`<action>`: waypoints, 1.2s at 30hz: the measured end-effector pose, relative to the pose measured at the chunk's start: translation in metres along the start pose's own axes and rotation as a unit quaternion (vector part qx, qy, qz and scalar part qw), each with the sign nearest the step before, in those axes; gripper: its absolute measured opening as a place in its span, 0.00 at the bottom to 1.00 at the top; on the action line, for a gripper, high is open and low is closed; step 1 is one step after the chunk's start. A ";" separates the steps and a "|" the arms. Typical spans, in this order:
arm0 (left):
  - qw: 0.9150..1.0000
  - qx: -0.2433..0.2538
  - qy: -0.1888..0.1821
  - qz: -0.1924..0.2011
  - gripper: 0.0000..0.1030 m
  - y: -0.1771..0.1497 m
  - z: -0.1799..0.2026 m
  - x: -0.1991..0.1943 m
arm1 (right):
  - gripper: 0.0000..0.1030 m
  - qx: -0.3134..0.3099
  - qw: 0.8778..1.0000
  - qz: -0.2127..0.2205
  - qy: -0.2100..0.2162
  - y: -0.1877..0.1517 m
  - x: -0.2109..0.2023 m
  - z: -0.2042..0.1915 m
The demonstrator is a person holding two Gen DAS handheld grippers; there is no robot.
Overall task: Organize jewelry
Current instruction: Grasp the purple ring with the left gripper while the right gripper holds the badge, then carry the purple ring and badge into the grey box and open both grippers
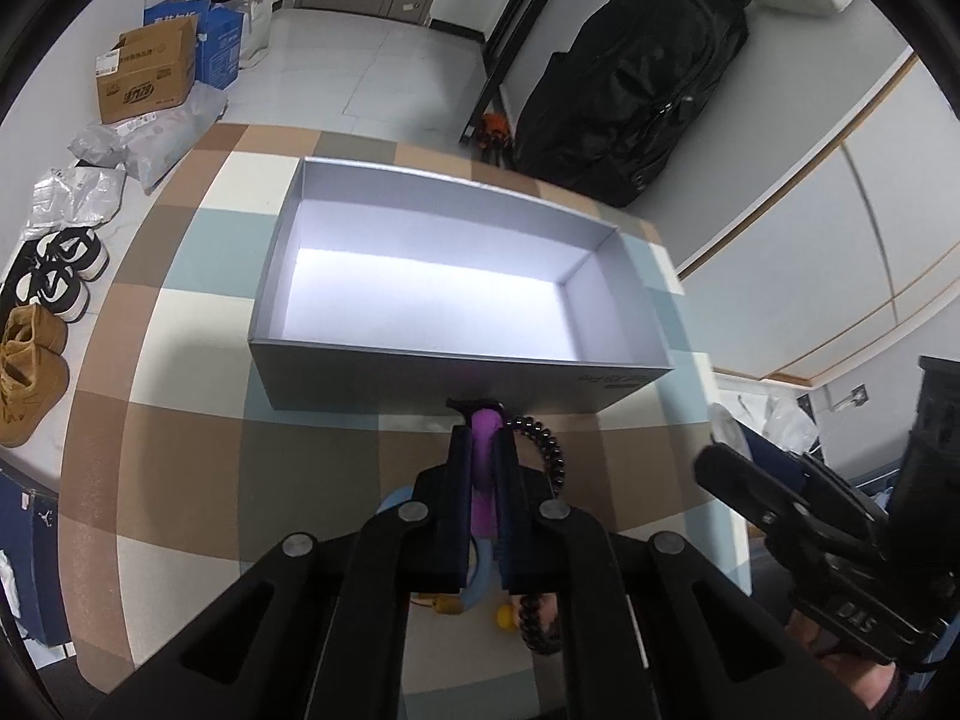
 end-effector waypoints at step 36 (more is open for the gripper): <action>0.996 -0.032 -0.065 0.054 0.02 0.077 -0.025 -0.028 | 0.41 -0.003 1.000 -0.014 0.025 0.094 0.049 -0.018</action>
Point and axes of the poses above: each gripper's, at about its wrist camera, not at the fingertips, and x roughly the way its jaws point, z to its right, y to its top, the point moved 1 cm from there along x, roughly the way its jaws point, and after that the axes turned 15 degrees about -z, right-handed, at the moved point
